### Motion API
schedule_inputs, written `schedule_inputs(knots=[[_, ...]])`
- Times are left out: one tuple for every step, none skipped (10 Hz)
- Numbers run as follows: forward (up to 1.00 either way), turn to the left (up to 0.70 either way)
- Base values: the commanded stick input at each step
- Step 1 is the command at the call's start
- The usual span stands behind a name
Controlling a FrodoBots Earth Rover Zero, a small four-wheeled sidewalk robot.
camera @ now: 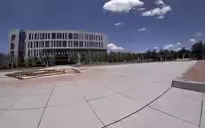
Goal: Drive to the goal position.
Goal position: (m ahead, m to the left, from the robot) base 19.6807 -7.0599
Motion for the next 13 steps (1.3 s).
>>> schedule_inputs(knots=[[0.50, -0.38], [0.50, -0.45], [0.50, -0.50], [0.50, -0.50], [0.50, -0.50], [0.50, -0.50], [0.50, -0.50], [0.50, -0.50], [0.50, -0.50], [0.50, -0.50], [0.50, -0.50], [0.50, 0.00], [0.50, 0.00]])
